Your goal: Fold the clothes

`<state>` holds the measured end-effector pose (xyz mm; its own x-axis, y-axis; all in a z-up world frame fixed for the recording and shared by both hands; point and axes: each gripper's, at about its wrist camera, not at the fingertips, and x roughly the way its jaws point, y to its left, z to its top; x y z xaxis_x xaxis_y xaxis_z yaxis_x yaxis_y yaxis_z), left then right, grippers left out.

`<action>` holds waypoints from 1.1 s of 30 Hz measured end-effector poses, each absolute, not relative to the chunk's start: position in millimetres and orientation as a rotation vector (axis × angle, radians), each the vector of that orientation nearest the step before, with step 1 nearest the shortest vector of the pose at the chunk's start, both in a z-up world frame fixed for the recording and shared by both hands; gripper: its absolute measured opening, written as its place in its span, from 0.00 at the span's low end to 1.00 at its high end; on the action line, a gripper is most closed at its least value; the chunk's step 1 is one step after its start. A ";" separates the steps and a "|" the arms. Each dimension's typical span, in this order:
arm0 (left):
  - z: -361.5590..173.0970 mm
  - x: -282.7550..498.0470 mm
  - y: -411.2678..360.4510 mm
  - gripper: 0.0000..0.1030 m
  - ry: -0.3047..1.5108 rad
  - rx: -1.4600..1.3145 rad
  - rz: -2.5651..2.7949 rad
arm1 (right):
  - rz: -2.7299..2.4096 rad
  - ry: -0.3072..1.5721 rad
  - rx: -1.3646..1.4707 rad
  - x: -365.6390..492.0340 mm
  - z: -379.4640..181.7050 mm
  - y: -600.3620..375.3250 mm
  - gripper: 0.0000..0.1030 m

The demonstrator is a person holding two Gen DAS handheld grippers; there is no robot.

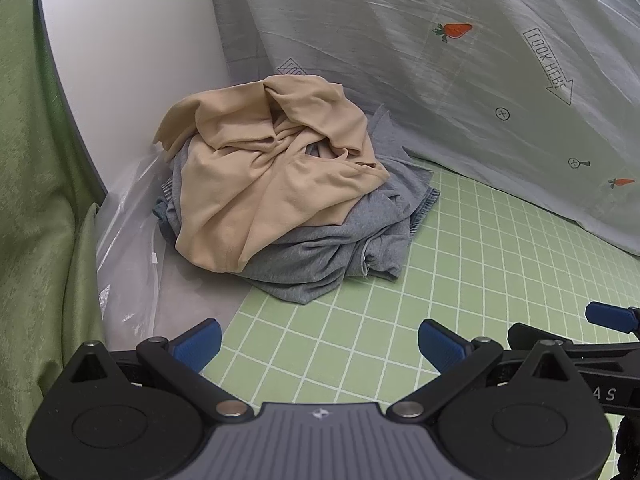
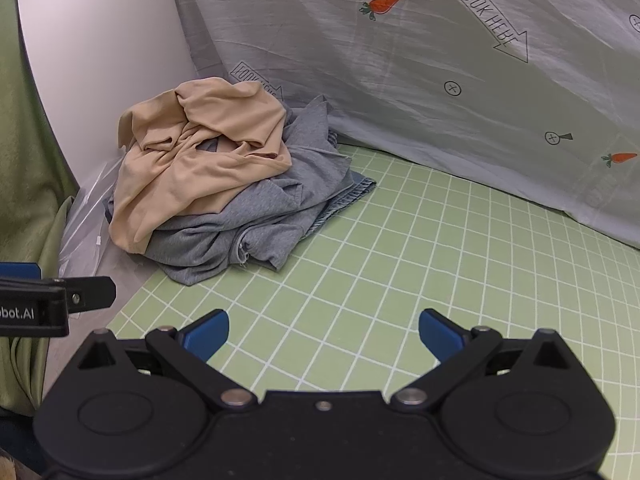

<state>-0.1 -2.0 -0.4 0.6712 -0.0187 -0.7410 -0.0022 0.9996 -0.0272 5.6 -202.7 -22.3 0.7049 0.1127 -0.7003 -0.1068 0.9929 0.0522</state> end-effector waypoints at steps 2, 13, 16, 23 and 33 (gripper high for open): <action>-0.6 -0.2 -2.8 1.00 0.838 -0.025 -0.008 | 0.125 0.777 0.015 5.0 -23.2 -200.1 0.99; -0.5 1.8 -5.2 1.00 0.841 -0.017 -0.004 | 0.136 0.783 0.015 6.2 -24.3 -202.0 0.99; -0.6 2.0 -7.2 1.00 0.840 -0.013 -0.005 | 0.138 0.782 0.014 6.4 -23.5 -201.9 0.99; -2.5 2.0 -9.4 1.00 0.840 -0.005 -0.014 | 0.131 0.781 0.018 5.2 -23.6 -202.9 0.99; -3.9 1.3 -10.1 1.00 0.839 -0.001 -0.016 | 0.126 0.784 0.020 6.4 -23.6 -202.1 0.99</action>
<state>1.3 -10.1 -3.9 0.6683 -0.0147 -0.7438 0.0138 0.9999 -0.0073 6.4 -202.1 -23.6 0.7010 0.1204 -0.7029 -0.1054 0.9923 0.0648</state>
